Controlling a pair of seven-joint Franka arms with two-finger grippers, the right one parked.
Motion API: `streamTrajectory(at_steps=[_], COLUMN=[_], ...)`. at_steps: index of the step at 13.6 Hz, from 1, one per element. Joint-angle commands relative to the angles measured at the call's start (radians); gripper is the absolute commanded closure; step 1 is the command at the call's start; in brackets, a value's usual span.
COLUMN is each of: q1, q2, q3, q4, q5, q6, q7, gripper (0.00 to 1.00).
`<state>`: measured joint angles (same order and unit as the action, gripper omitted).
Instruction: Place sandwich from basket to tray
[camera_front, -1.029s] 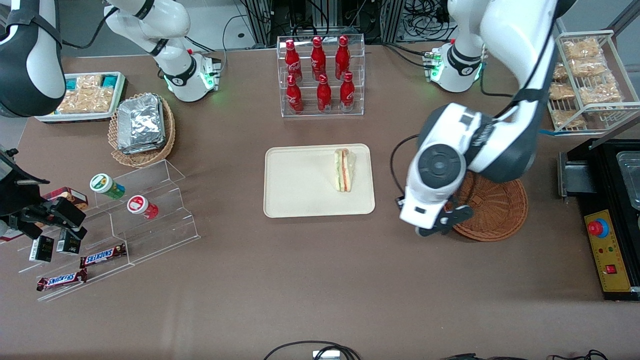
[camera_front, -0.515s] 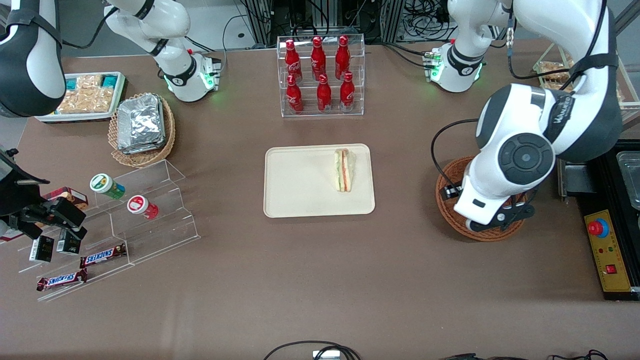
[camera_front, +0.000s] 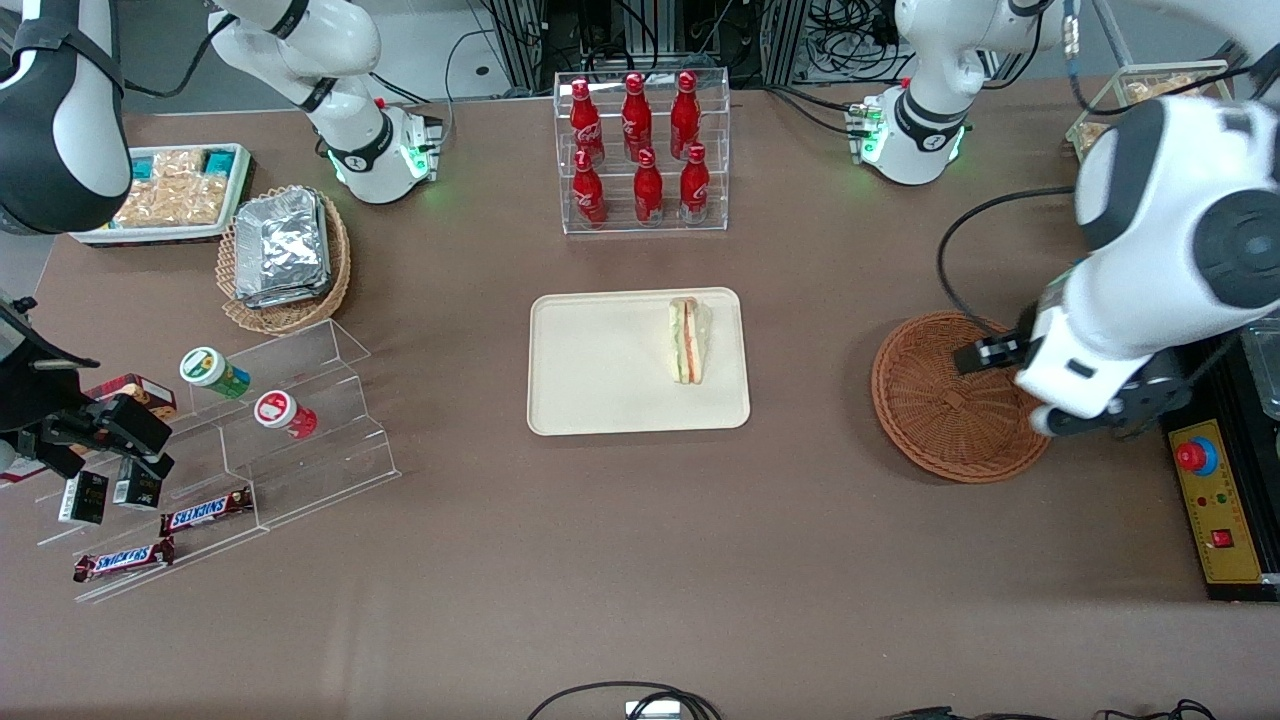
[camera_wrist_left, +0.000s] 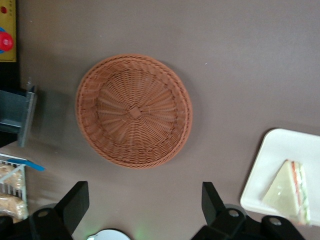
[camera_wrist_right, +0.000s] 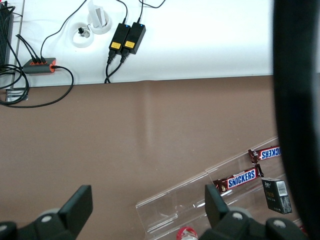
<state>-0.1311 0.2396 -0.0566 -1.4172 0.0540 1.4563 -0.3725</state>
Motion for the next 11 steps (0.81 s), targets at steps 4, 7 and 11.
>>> streamTrajectory(at_steps=[4,7,11], q1=[0.243,0.316,0.324], q2=[-0.172,-0.256,-0.264], q3=[-0.175,-0.177,-0.186], q4=[-0.091,-0.164,-0.161], q5=[-0.025,-0.074,-0.074], q6=[-0.002,0.01,0.0], q7=[0.208,0.381,0.423], gripper=[0.0,0.0,0.0])
